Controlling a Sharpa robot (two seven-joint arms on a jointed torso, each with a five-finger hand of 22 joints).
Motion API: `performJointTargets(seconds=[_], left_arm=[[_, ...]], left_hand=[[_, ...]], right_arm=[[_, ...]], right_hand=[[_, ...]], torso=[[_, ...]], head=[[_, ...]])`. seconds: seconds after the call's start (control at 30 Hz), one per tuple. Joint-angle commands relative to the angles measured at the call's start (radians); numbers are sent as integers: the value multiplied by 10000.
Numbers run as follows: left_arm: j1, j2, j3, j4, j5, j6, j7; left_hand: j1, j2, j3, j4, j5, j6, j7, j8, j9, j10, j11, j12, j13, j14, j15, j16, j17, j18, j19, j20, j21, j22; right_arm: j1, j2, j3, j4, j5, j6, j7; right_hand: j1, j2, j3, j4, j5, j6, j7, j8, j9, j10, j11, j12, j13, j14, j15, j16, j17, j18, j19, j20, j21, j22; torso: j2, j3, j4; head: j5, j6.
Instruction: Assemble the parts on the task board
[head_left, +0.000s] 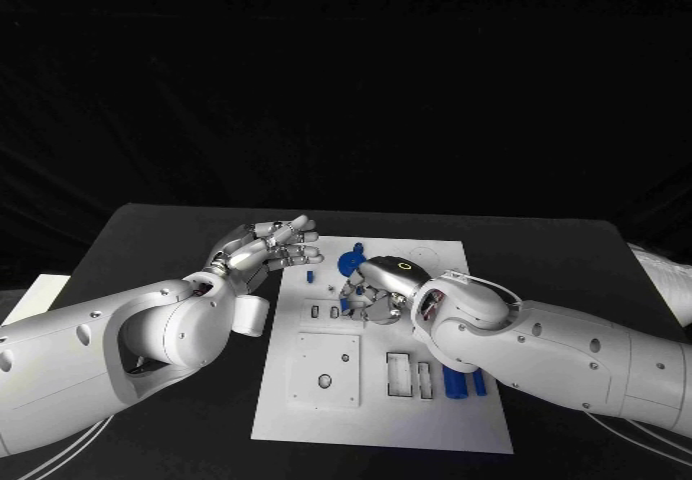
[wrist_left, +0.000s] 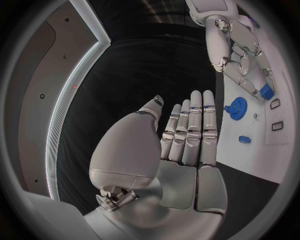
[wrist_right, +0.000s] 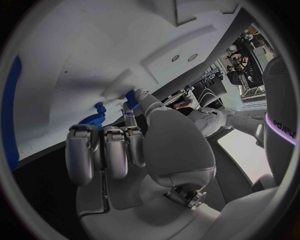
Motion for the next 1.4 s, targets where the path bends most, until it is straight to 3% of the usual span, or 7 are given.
performJointTargets(seconds=[0.03,0.63,1.13,1.27,1.4], left_arm=[[2,21,5,11,13,214,57],[2,5,5,29,13,208,49],[2,-2,5,30,13,197,35],[2,-3,5,30,13,197,32],[2,-7,5,27,13,198,26]], left_hand=[[26,60,-2,-61,-34,-8,20,-46,1,-47,-16,-1,-6,-81,14,-32,12,19,-64,-10,-34,-13],[26,60,-2,-61,-34,-8,20,-46,1,-47,-16,-1,-6,-81,14,-32,12,19,-64,-10,-34,-13],[28,70,5,-70,-36,-8,21,-50,1,-49,-15,0,-6,-77,15,-49,27,20,-66,-8,-34,-15],[28,70,5,-70,-36,-8,21,-50,1,-49,-15,0,-6,-77,15,-49,27,20,-66,-8,-34,-15],[28,70,5,-70,-36,-8,21,-50,1,-49,-15,0,-6,-77,15,-49,27,20,-66,-8,-34,-15]], right_arm=[[-60,15,-49,-17,-306,570,-240],[-61,20,-53,62,-632,1295,-674],[-61,25,-58,98,-855,1283,-859],[-61,28,-58,103,-872,1196,-879],[-61,29,-59,128,-876,962,-885]], right_hand=[[-60,48,27,6,15,201,-134,15,81,741,-61,-29,2208,1010,-68,15,2396,-128,321,-47,-21,691],[-406,-275,-113,38,-34,-95,19,-220,14,640,63,-235,2094,988,25,-30,2300,-98,256,17,-113,529],[-662,-566,-245,88,-9,-536,211,-451,-127,406,231,-697,1828,989,167,-30,2305,-88,233,142,-154,472],[-778,-673,-333,136,-178,-783,277,-458,-207,333,296,-834,1745,991,228,-26,2317,-83,224,203,-169,448],[-1105,-881,-659,357,-900,-1085,330,-445,-262,223,358,-1045,1612,991,290,-25,2322,-75,211,272,-190,419]], torso=[[-2,-5,2],[-1,-7,1],[-6,-3,-4],[-3,-3,-5],[3,0,-5]], head=[[2,-5],[-6,-47],[-6,-41],[-12,-38],[-22,-34]])
